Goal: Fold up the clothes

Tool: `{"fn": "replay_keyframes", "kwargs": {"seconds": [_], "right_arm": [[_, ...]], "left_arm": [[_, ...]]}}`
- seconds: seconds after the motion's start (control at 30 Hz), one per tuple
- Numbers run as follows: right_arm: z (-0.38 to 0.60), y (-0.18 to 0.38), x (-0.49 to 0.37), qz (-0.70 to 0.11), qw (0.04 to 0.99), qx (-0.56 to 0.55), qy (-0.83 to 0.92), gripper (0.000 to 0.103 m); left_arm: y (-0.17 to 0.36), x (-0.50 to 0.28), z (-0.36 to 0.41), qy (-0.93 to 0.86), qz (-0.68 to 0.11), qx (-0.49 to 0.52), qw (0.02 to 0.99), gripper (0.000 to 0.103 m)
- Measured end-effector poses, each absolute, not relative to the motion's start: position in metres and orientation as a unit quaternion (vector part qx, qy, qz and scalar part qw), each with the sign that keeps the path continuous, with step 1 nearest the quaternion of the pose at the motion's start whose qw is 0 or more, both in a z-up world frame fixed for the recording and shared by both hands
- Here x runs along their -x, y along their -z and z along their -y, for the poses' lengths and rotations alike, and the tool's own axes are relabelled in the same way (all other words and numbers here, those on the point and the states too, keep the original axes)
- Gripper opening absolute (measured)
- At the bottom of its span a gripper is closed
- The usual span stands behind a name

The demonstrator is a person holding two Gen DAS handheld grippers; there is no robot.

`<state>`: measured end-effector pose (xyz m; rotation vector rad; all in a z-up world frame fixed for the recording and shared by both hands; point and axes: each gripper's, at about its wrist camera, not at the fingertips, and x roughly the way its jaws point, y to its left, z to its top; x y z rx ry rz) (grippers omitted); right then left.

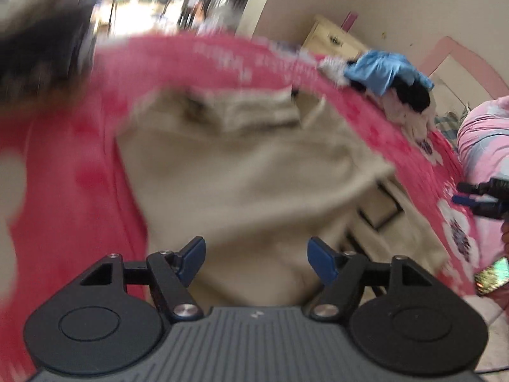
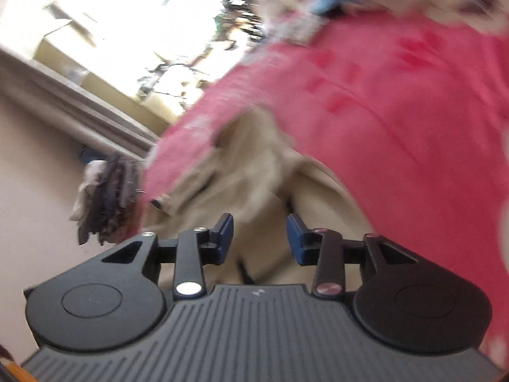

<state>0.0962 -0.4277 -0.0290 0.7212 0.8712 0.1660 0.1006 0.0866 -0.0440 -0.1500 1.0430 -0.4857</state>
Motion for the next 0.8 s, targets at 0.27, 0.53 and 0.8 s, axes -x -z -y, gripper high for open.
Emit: {"fn": "replay_keyframes", "kwargs": {"seconds": [0.27,0.53,0.8], "right_arm": [[0.477,0.080,-0.013,-0.457,0.802,-0.384,0.004,0.048],[0.493,0.114,-0.034,-0.474,0.790,-0.390,0.001,0.053],[0.492,0.127,-0.030,-0.490,0.769,-0.410,-0.020,0.053]], "left_arm": [[0.105,-0.035,-0.098,0.196,-0.588,0.125,0.775,0.072],[0.145,0.007,-0.094,0.184,-0.626,0.142,0.744,0.072],[0.157,0.024,-0.089,0.219,-0.631,0.173,0.724,0.069]]}}
